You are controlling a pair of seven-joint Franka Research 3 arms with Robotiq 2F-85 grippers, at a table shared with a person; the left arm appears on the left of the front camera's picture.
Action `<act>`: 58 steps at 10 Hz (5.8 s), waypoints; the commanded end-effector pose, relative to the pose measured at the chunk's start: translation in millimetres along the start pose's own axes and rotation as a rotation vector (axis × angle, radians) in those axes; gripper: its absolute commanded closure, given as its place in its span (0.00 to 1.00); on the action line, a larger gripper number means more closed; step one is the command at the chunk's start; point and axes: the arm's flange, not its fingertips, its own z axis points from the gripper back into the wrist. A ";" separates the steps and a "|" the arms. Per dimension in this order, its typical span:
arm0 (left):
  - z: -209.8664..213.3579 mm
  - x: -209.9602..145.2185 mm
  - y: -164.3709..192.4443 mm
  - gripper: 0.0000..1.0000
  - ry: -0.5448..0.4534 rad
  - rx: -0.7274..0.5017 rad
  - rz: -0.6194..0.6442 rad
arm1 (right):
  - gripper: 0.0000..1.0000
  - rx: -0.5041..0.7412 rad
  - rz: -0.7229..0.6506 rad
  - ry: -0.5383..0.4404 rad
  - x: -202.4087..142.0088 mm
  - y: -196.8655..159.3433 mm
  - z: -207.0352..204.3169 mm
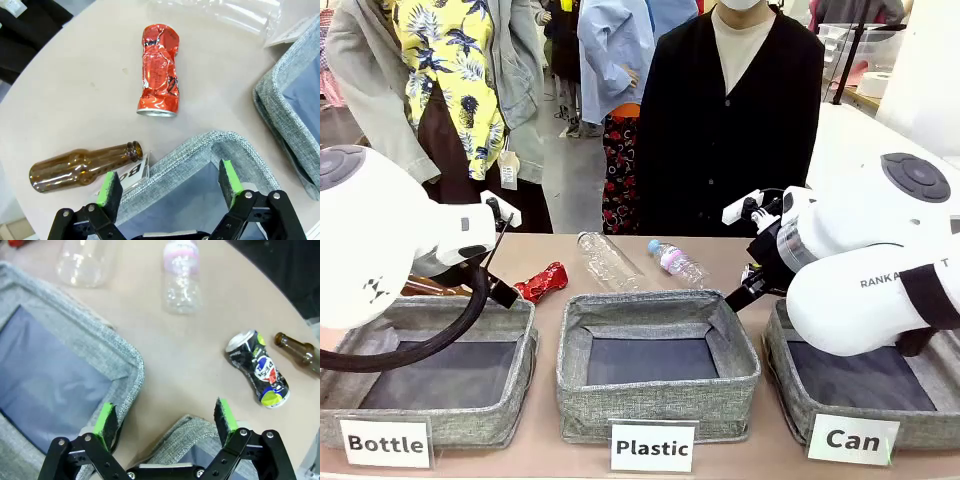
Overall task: Sort the can waste into the basket.
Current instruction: Pick up the can waste from the table and place it in the right Fabric basket.
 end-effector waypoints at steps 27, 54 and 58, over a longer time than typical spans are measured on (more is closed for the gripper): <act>163.6 -217.3 128.8 0.00 -0.599 -0.842 0.773 | 0.00 0.847 -0.970 -0.485 -213.1 -205.1 196.1; 179.2 -235.1 224.5 0.00 -0.557 -0.874 0.774 | 0.00 0.112 0.188 0.205 76.5 -189.6 15.8; 179.2 -235.1 224.5 0.00 -0.557 -0.874 0.774 | 0.00 0.182 0.852 0.127 55.6 -190.5 6.3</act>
